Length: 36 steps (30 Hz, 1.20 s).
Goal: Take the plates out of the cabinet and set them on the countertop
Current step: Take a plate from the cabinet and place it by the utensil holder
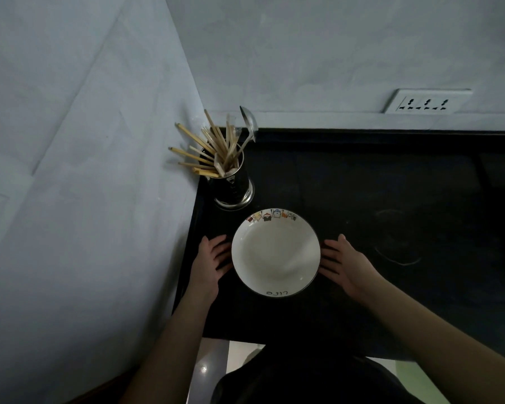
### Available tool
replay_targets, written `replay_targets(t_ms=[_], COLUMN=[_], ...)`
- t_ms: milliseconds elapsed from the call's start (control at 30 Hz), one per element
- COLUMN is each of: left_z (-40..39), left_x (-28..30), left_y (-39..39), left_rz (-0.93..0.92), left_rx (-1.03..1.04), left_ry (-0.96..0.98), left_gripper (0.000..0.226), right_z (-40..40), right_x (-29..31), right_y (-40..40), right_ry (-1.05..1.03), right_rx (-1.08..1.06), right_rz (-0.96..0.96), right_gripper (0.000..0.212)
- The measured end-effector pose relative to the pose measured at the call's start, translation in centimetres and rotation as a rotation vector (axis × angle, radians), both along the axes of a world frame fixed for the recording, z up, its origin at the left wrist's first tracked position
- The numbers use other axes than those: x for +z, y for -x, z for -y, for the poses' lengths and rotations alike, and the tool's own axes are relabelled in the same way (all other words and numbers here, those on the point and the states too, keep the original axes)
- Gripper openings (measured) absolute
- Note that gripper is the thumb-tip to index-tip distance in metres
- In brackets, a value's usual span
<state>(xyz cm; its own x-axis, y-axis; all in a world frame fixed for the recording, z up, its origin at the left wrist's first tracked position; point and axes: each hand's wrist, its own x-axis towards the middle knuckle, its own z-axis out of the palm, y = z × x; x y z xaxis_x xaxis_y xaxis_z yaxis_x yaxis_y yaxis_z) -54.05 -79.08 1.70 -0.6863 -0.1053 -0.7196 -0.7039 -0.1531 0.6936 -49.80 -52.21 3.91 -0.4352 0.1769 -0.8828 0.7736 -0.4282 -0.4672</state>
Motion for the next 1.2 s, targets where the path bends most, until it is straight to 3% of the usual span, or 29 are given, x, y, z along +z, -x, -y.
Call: replay_targets(t_ms=[600,800,900,1067,1200], left_z=[0.0,-0.1,-0.1,0.9,1.0], left_x=[0.9,1.3,1.6,3.1,4.8], left_y=[-1.1,-1.3,-1.6,-2.3,-3.4], left_rz=[-0.037,-0.048,-0.056,-0.089,-0.136], left_rx=[0.047,0.054,0.059,0.092,0.015], left_ry=[-0.019,-0.024,0.001,0.023,0.054], left_gripper=[0.047,0.046,0.043,0.03,0.03], right_z=[-1.3,-1.3,-1.7,-2.5,-3.9], right_x=[0.1,-0.1,0.6,1.8,2.0], right_y=[-0.9,-1.9,-1.9,-3.3,-4.6], right_ry=[0.062,0.138,0.179,0.057,0.081], right_rx=[-0.012,0.02,0.08,0.226,0.229], right_rz=[-0.048,-0.167,-0.125,-0.139,-0.137], right_gripper=[0.052,0.059,0.055,0.045,0.038])
